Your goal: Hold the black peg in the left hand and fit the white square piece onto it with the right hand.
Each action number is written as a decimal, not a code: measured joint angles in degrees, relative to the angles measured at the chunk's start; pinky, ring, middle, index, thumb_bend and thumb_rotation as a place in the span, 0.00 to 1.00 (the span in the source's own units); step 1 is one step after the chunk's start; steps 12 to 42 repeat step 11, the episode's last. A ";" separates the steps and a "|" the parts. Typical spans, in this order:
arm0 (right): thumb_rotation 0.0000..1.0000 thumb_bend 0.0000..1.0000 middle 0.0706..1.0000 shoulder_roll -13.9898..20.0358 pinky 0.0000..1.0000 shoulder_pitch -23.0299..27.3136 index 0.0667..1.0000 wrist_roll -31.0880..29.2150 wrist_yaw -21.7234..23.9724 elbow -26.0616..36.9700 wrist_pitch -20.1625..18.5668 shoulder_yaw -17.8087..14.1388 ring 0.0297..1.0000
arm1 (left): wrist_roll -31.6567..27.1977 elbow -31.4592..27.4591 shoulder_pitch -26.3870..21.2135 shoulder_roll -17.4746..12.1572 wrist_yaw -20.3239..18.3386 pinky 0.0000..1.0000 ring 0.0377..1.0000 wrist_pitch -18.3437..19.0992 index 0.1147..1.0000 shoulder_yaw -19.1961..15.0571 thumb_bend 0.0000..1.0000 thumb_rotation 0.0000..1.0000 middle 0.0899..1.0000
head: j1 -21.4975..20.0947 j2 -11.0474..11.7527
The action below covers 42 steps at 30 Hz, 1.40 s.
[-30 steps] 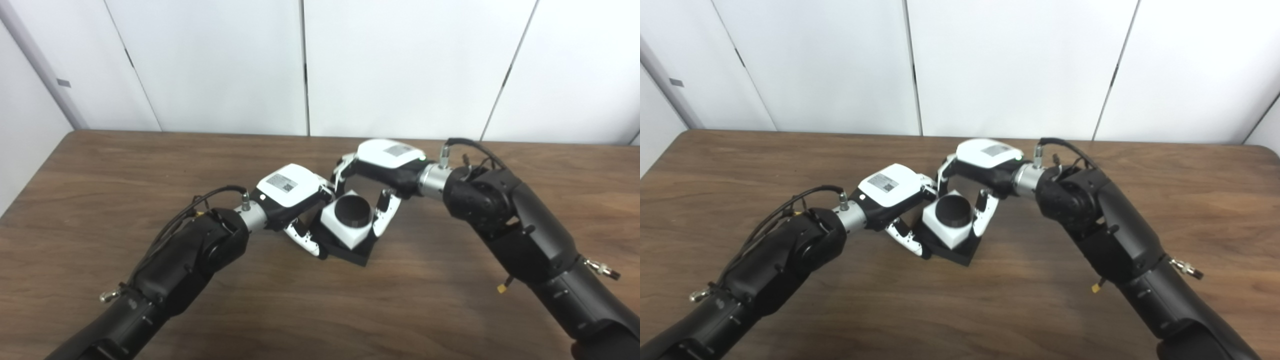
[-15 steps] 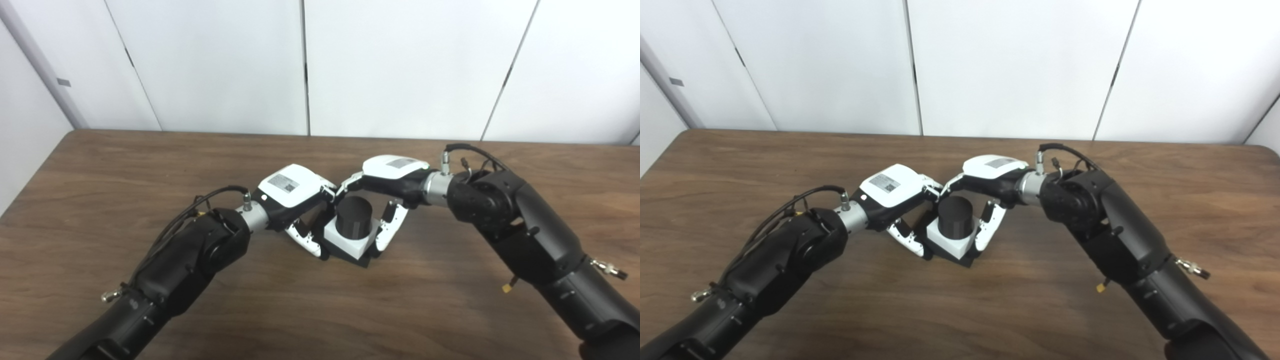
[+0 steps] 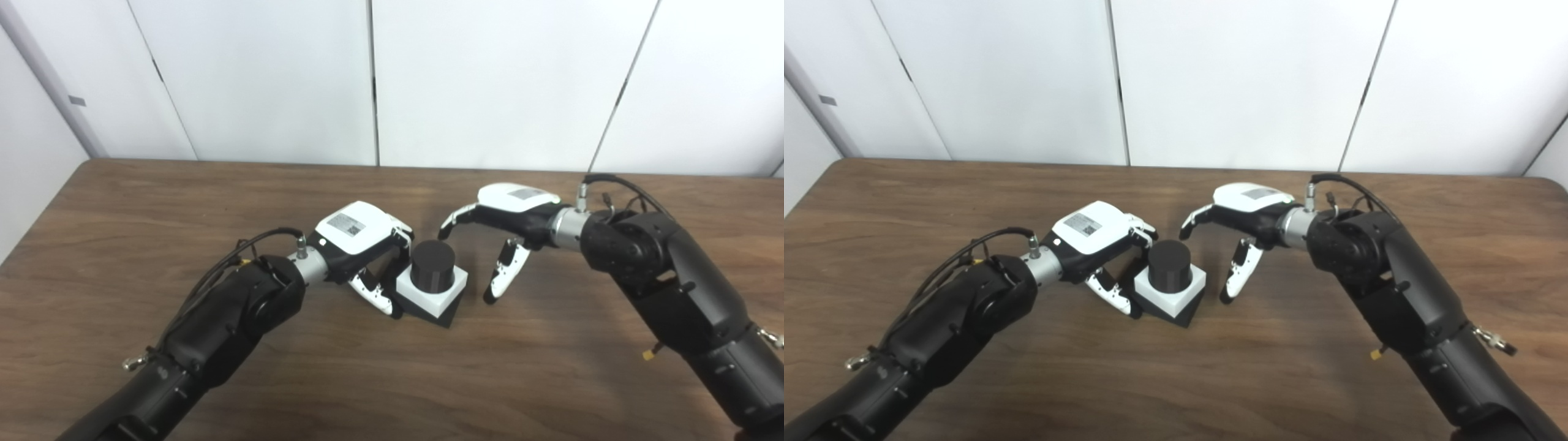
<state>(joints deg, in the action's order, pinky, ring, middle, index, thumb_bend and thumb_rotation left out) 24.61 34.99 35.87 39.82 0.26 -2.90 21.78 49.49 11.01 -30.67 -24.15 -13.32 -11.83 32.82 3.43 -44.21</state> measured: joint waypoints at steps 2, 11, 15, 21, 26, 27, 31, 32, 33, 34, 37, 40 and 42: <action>0.10 0.81 0.82 0.21 0.73 -0.55 0.73 -0.11 -1.14 0.00 -0.04 -1.14 0.84 | 0.00 0.00 0.06 -0.03 0.07 0.76 0.83 -0.10 0.43 -0.06 0.52 0.08 0.81 | -0.09 -0.09; 0.00 0.66 0.69 -0.99 0.58 -4.55 0.65 -7.46 -9.24 -0.05 -0.88 -11.06 0.68 | -0.01 0.02 0.40 -0.33 1.15 0.74 0.82 -0.57 0.43 -0.14 0.52 0.08 0.80 | -0.70 0.26; 0.00 0.66 0.69 -0.99 0.58 -4.55 0.65 -7.46 -9.24 -0.05 -0.88 -11.06 0.68 | -0.01 0.02 0.40 -0.33 1.15 0.74 0.82 -0.57 0.43 -0.14 0.52 0.08 0.80 | -0.70 0.26; 0.00 0.66 0.69 -0.99 0.58 -4.55 0.65 -7.46 -9.24 -0.05 -0.88 -11.06 0.68 | -0.01 0.02 0.40 -0.33 1.15 0.74 0.82 -0.57 0.43 -0.14 0.52 0.08 0.80 | -0.70 0.26; 0.00 0.66 0.69 -0.99 0.58 -4.55 0.65 -7.46 -9.24 -0.05 -0.88 -11.06 0.68 | -0.01 0.02 0.40 -0.33 1.15 0.74 0.82 -0.57 0.43 -0.14 0.52 0.08 0.80 | -0.70 0.26; 0.00 0.66 0.69 -0.99 0.58 -4.55 0.65 -7.46 -9.24 -0.05 -0.88 -11.06 0.68 | -0.01 0.02 0.40 -0.33 1.15 0.74 0.82 -0.57 0.43 -0.14 0.52 0.08 0.80 | -0.70 0.26; 0.00 0.66 0.69 -0.99 0.58 -4.55 0.65 -7.46 -9.24 -0.05 -0.88 -11.06 0.68 | -0.01 0.02 0.40 -0.33 1.15 0.74 0.82 -0.57 0.43 -0.14 0.52 0.08 0.80 | -0.70 0.26; 0.00 0.66 0.69 -0.99 0.58 -4.55 0.65 -7.46 -9.24 -0.05 -0.88 -11.06 0.68 | -0.01 0.02 0.40 -0.33 1.15 0.74 0.82 -0.57 0.43 -0.14 0.52 0.08 0.80 | -0.70 0.26; 0.00 0.66 0.69 -0.99 0.58 -4.55 0.65 -7.46 -9.24 -0.05 -0.88 -11.06 0.68 | -0.01 0.02 0.40 -0.33 1.15 0.74 0.82 -0.57 0.43 -0.14 0.52 0.08 0.80 | -0.70 0.26; 0.00 0.66 0.69 -0.99 0.58 -4.55 0.65 -7.46 -9.24 -0.05 -0.88 -11.06 0.68 | -0.01 0.02 0.40 -0.33 1.15 0.74 0.82 -0.57 0.43 -0.14 0.52 0.08 0.80 | -0.70 0.26; 0.00 0.66 0.69 -0.99 0.58 -4.55 0.65 -7.46 -9.24 -0.05 -0.88 -11.06 0.68 | -0.01 0.02 0.40 -0.33 1.15 0.74 0.82 -0.57 0.43 -0.14 0.52 0.08 0.80 | -0.70 0.26; 0.00 0.66 0.69 -0.99 0.58 -4.55 0.65 -7.46 -9.24 -0.05 -0.88 -11.06 0.68 | -0.01 0.02 0.40 -0.33 1.15 0.74 0.82 -0.57 0.43 -0.14 0.52 0.08 0.80 | -0.70 0.26; 0.00 0.66 0.69 -0.99 0.58 -4.55 0.65 -7.46 -9.24 -0.05 -0.88 -11.06 0.68 | -0.01 0.02 0.40 -0.33 1.15 0.74 0.82 -0.57 0.43 -0.14 0.52 0.08 0.80 | -0.70 0.26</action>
